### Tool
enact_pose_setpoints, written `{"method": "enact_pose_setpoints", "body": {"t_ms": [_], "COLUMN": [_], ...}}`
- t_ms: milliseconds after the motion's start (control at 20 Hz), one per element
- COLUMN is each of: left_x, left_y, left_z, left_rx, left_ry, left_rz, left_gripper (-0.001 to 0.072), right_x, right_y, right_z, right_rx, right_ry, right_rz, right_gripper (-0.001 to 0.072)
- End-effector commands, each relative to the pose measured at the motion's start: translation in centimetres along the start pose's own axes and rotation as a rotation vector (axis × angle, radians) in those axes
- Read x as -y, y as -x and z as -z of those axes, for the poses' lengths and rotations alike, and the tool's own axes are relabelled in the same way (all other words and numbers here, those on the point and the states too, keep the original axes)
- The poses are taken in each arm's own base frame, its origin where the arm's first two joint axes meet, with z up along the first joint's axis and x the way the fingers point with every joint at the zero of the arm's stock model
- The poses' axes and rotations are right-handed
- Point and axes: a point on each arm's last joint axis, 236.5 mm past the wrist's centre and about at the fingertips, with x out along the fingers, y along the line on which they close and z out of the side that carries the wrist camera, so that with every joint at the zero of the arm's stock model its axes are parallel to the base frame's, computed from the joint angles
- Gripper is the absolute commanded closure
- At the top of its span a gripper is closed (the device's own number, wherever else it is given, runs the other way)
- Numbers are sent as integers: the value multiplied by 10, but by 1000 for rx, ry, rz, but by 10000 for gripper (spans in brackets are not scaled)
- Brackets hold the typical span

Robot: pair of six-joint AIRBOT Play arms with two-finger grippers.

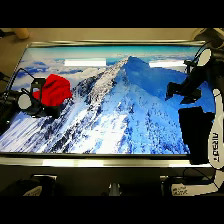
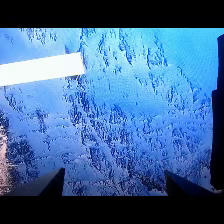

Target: Fold the shirts.

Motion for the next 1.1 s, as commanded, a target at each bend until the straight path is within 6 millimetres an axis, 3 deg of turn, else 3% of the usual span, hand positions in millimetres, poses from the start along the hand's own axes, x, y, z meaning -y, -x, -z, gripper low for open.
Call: {"method": "enact_pose_setpoints", "body": {"t_ms": [0, 650, 700, 950, 1050], "left_x": [0, 0, 3, 23, 28], "left_y": [0, 0, -1, 0, -7], "left_z": [0, 0, -5, -71, -83], "left_rx": [1, 1, 23, 285, 322], "left_ry": [-1, 0, 20, 59, 56], "left_rz": [0, 0, 12, 100, 110], "left_gripper": [81, 81, 81, 81, 76], "right_x": [0, 0, 0, -6, -8], "right_y": [0, 0, 0, 3, 5], "right_z": [0, 0, -1, -35, -46], "right_rx": [1, 1, 3, 147, 196], "right_ry": [1, 0, 1, 0, 1], "right_rz": [0, 0, -1, -26, -35], "right_gripper": [59, 59, 58, 58, 58]}}
